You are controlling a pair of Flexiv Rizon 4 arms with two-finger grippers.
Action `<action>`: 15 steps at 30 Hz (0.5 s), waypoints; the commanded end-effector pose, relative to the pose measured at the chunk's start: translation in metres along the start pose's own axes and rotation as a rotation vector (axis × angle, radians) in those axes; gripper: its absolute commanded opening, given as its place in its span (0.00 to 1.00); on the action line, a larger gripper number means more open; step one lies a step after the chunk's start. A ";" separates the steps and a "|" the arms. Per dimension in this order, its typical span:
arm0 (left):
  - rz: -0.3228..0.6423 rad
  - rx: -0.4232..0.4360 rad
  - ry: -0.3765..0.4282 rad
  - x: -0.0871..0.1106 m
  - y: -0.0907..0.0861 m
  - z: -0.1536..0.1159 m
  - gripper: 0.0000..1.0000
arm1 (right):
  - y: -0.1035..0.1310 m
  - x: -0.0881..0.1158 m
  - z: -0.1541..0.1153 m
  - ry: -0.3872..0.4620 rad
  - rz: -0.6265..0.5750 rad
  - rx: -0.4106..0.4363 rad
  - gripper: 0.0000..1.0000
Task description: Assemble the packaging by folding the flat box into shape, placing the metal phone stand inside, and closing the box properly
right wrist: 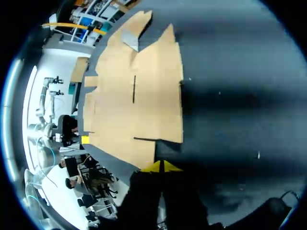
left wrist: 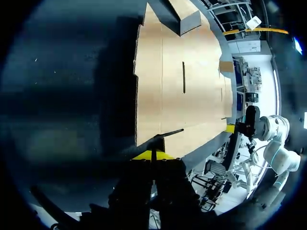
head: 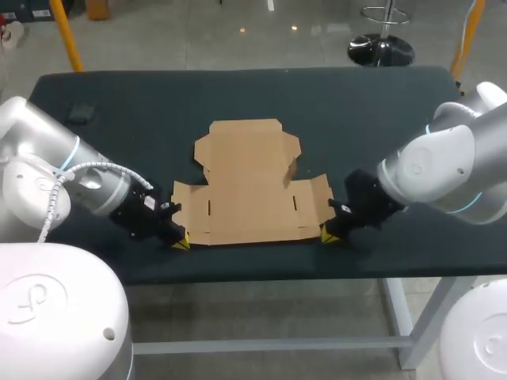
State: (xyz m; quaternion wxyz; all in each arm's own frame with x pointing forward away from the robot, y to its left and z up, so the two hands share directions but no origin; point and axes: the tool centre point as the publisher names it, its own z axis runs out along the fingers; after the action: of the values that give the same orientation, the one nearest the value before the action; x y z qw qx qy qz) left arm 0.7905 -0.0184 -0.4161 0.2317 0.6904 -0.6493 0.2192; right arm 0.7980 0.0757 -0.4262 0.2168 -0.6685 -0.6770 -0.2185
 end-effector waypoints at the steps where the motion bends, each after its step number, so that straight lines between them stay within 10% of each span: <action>1: 0.000 -0.002 -0.006 -0.001 0.001 0.003 0.00 | 0.002 0.001 0.002 0.016 -0.001 0.000 0.00; 15: 0.007 -0.011 -0.027 0.003 -0.001 0.004 0.00 | 0.006 0.009 -0.001 0.037 -0.013 -0.014 0.00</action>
State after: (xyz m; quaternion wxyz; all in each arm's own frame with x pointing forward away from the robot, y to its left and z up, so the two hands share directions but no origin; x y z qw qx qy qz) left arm 0.7897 -0.0188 -0.4164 0.2293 0.6882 -0.6540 0.2145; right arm 0.8032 0.0828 -0.4233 0.2198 -0.6634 -0.6751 -0.2362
